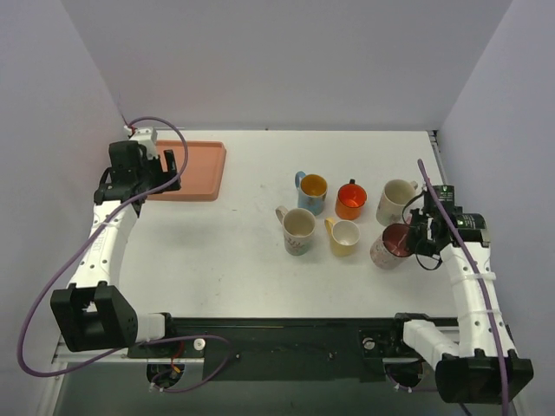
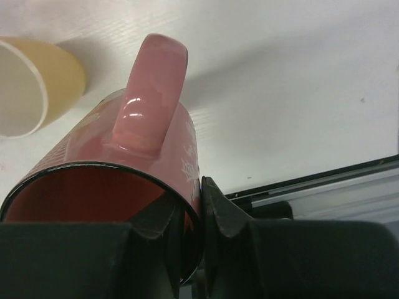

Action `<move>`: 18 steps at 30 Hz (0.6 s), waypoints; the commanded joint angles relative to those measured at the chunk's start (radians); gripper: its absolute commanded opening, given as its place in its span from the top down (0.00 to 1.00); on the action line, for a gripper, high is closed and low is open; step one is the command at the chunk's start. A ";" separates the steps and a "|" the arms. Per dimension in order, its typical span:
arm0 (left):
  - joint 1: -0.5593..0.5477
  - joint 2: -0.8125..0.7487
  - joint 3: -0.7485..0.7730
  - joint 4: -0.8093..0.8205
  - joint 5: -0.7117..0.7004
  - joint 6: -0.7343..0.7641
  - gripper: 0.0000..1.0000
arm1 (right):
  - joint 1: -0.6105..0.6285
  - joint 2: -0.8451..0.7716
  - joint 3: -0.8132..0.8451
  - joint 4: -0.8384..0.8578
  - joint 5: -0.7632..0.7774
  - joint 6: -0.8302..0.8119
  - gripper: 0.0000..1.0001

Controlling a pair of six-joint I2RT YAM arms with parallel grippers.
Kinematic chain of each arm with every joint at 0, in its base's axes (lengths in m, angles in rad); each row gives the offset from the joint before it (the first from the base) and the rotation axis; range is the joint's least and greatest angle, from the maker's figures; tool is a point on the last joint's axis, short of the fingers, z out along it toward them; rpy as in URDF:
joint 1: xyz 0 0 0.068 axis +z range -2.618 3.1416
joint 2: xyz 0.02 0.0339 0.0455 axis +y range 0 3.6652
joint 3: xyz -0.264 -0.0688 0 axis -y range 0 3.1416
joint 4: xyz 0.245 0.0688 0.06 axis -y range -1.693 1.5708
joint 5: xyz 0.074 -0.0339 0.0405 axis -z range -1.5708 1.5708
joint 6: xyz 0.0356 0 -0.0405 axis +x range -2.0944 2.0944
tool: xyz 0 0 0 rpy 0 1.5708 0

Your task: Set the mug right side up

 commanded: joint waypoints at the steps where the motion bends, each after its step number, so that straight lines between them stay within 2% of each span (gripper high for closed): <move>1: 0.003 -0.001 -0.034 0.085 0.004 0.022 0.12 | -0.121 0.020 -0.128 0.185 -0.137 0.040 1.00; 4: 0.003 -0.002 -0.063 0.115 -0.015 0.023 0.11 | -0.181 0.049 -0.229 0.283 -0.148 0.046 1.00; 7: 0.003 -0.007 -0.079 0.134 -0.021 0.020 0.12 | -0.186 0.068 -0.288 0.401 -0.078 0.043 1.00; 16: 0.003 -0.022 -0.147 0.229 -0.056 0.009 0.11 | -0.181 0.186 -0.310 0.494 0.036 0.038 1.00; 18: 0.003 -0.018 -0.161 0.247 -0.064 0.012 0.11 | -0.175 0.218 -0.299 0.485 0.039 0.037 0.94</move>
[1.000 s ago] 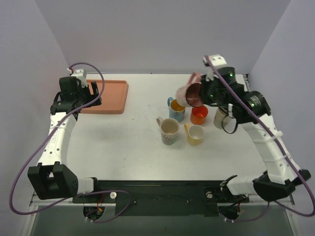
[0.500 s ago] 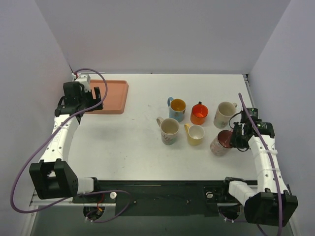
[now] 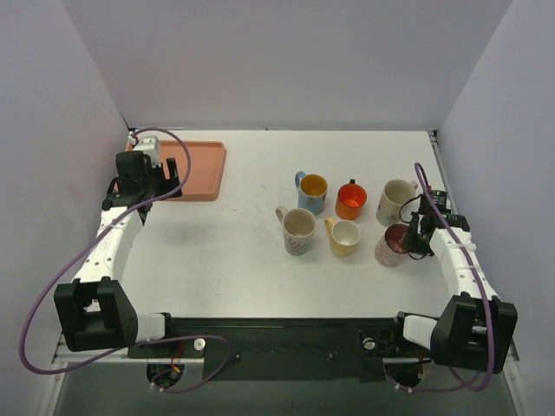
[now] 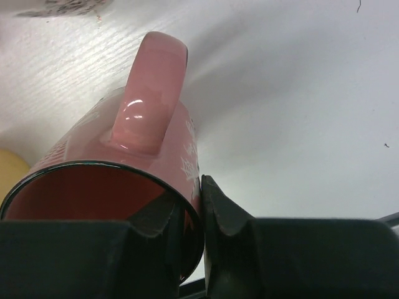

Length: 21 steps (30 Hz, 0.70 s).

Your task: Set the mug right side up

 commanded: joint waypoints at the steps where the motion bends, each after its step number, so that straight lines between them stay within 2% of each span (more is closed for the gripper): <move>1: 0.003 -0.020 -0.034 0.114 -0.035 0.008 0.11 | 0.009 0.055 0.027 0.055 0.042 0.015 0.86; 2: 0.003 -0.020 -0.044 0.134 -0.035 0.008 0.11 | 0.009 0.067 0.030 0.049 0.045 0.016 0.83; 4: 0.005 -0.022 -0.067 0.160 -0.035 0.008 0.11 | 0.009 0.069 0.036 0.043 0.044 0.018 0.69; 5: 0.003 -0.025 -0.086 0.170 -0.028 0.006 0.10 | 0.009 0.060 0.040 0.038 0.044 0.019 0.58; 6: 0.003 -0.028 -0.098 0.191 -0.023 0.006 0.10 | 0.009 0.054 0.045 0.029 0.048 0.019 0.54; 8: 0.003 -0.036 -0.129 0.237 -0.017 0.002 0.09 | 0.009 0.024 0.062 0.006 0.063 0.019 0.39; 9: 0.003 -0.042 -0.156 0.254 -0.026 -0.004 0.09 | 0.010 -0.009 0.076 0.000 0.071 0.019 0.19; 11: 0.003 -0.056 -0.205 0.321 -0.035 -0.023 0.08 | 0.018 -0.069 0.099 -0.028 0.094 0.018 0.08; 15: 0.003 -0.091 -0.361 0.557 -0.066 -0.081 0.07 | 0.085 -0.257 0.084 0.003 0.159 -0.020 0.07; 17: 0.003 -0.109 -0.447 0.680 -0.112 -0.126 0.07 | 0.149 -0.401 -0.024 0.133 0.166 -0.059 0.07; 19: 0.002 -0.123 -0.533 0.801 -0.158 -0.149 0.07 | 0.205 -0.555 -0.177 0.326 0.168 -0.066 0.06; 21: 0.000 -0.135 -0.589 0.857 -0.156 -0.138 0.07 | 0.217 -0.693 -0.324 0.563 0.159 -0.057 0.06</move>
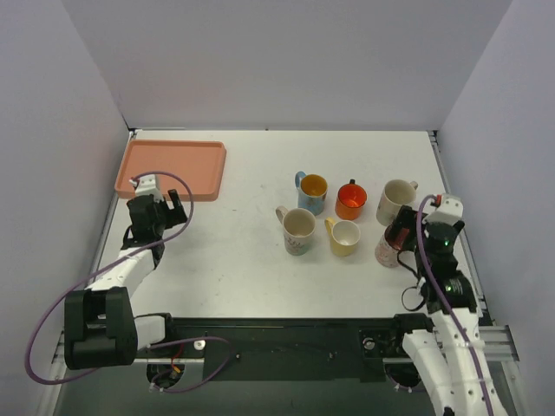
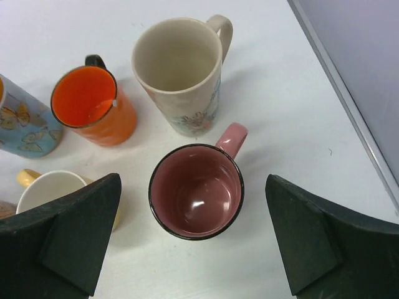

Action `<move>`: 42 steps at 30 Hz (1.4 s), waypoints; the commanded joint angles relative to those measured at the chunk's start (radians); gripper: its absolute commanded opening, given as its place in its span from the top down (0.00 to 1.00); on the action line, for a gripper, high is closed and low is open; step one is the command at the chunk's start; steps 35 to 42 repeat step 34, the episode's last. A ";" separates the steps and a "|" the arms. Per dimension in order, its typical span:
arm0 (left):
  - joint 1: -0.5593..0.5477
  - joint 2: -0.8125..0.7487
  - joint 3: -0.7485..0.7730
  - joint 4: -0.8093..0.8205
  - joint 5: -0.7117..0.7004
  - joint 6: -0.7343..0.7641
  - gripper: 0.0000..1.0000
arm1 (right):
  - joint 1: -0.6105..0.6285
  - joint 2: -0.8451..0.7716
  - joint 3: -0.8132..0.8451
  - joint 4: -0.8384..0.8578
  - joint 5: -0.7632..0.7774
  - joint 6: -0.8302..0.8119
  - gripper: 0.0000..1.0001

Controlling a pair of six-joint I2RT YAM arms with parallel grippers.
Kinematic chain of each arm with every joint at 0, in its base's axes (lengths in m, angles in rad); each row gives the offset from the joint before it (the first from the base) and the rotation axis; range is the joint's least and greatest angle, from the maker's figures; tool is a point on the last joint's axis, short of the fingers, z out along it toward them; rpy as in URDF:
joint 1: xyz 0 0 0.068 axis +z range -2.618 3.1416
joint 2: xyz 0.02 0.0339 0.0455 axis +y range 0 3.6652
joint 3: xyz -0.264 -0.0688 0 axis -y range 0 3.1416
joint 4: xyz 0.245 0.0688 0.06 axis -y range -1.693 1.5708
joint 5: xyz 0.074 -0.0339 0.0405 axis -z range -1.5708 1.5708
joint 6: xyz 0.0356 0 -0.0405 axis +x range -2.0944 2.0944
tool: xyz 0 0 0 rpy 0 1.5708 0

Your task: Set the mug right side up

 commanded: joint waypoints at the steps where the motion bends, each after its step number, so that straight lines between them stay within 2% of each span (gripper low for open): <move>1: 0.000 -0.057 -0.106 0.303 -0.060 -0.035 0.07 | 0.036 -0.232 -0.294 0.368 0.036 -0.023 0.06; 4: -0.001 -0.091 -0.178 0.356 -0.057 -0.016 0.06 | 0.036 -0.381 -0.398 0.436 0.048 -0.020 0.06; 7: 0.000 -0.132 -0.220 0.359 -0.069 -0.013 0.03 | 0.038 -0.485 -0.468 0.422 0.058 -0.006 0.06; 11: 0.000 -0.166 -0.270 0.411 -0.066 -0.013 0.03 | 0.038 -0.539 -0.533 0.409 0.091 0.029 0.06; 16: 0.000 -0.189 -0.306 0.454 -0.042 -0.009 0.03 | 0.038 -0.507 -0.510 0.349 0.173 0.035 0.06; 42: 0.000 -0.197 -0.312 0.442 -0.031 -0.015 0.03 | 0.038 -0.460 -0.536 0.398 0.124 0.051 0.06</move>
